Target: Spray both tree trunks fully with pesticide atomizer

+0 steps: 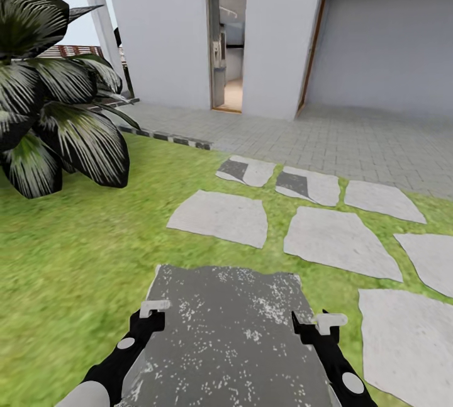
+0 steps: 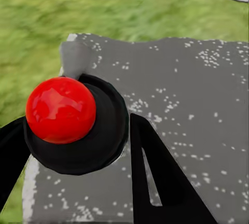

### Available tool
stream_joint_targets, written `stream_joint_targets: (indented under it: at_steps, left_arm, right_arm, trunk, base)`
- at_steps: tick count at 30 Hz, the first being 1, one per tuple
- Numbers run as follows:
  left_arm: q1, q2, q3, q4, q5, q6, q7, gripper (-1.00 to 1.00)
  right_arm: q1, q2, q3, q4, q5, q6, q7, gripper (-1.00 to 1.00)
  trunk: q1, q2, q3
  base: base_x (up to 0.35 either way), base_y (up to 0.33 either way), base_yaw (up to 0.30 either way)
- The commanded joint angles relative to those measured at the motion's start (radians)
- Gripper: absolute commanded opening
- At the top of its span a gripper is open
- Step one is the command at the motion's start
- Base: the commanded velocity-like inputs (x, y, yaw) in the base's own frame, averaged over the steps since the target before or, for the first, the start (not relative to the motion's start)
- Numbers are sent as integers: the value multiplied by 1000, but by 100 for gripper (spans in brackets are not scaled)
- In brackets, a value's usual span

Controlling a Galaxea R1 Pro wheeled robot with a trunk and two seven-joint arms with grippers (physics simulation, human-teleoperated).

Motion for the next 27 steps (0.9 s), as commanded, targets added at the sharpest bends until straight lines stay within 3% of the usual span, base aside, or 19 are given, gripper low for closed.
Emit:
stream_joint_targets:
  at_steps: [1, 7, 11, 27]
  left_arm:
    - [0, 0, 0, 0, 0, -1, 0, -100]
    - [0, -2, -2, -1, -1, -8, -5, -100]
    - [5, -17, -6, -3, -5, -14, 0, -100]
    - [8, -17, -6, -3, -3, -15, 1, -100]
  right_arm:
    - [0, 0, 0, 0, 0, 0, 0, 100]
    - [0, 0, 0, 0, 0, 0, 0, 100]
    - [0, 0, 0, 0, 0, 0, 0, 100]
    - [0, 0, 0, 0, 0, 1, 0, 100]
  trunk:
    - [-4, 7, 3]
    - [-8, 14, 7]
    - [-8, 14, 10]
    - [-8, 14, 26]
  base:
    - [0, 0, 251]
    - [0, 0, 268]
    - [0, 0, 249]
    - [0, 0, 220]
